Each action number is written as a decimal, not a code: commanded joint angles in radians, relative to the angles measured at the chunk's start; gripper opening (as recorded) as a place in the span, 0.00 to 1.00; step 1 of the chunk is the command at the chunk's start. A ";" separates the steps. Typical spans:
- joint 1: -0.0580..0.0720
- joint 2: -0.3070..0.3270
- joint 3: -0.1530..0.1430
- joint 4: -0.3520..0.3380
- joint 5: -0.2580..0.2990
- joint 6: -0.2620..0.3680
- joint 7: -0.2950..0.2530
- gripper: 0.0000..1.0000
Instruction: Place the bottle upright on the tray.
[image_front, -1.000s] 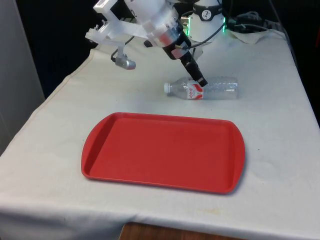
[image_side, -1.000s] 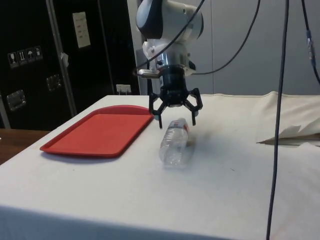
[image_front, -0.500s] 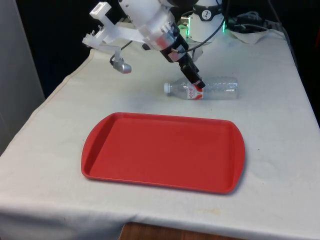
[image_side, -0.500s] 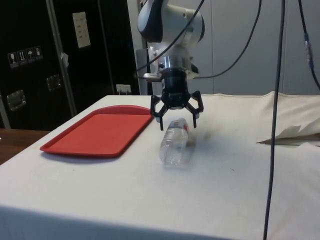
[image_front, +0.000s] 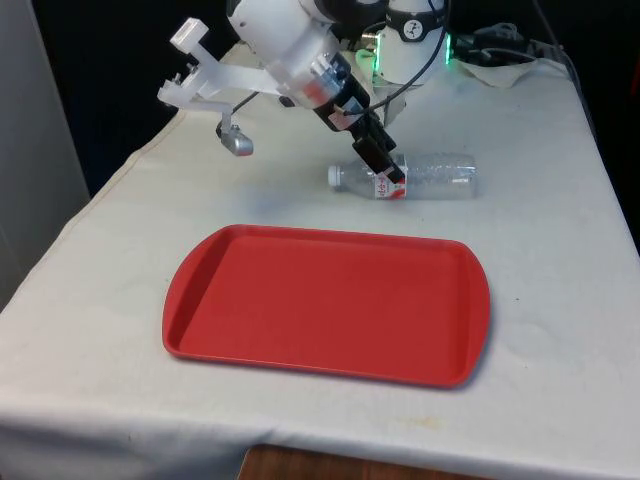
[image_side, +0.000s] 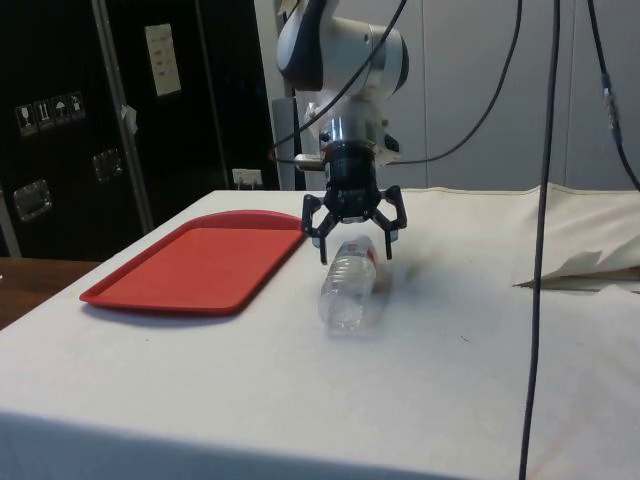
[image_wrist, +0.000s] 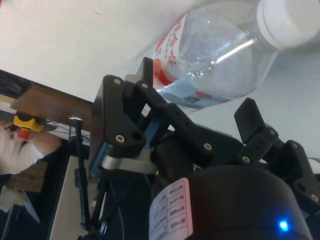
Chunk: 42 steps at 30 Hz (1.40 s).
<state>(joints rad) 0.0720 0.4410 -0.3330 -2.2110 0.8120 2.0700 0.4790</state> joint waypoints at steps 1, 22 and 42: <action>-0.007 0.009 0.003 0.010 0.014 -0.007 -0.005 1.00; -0.018 0.069 -0.039 0.062 0.083 -0.070 -0.028 1.00; -0.015 0.090 -0.053 0.060 0.107 -0.084 -0.048 1.00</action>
<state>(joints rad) 0.0580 0.5310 -0.3870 -2.1510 0.9140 1.9850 0.4340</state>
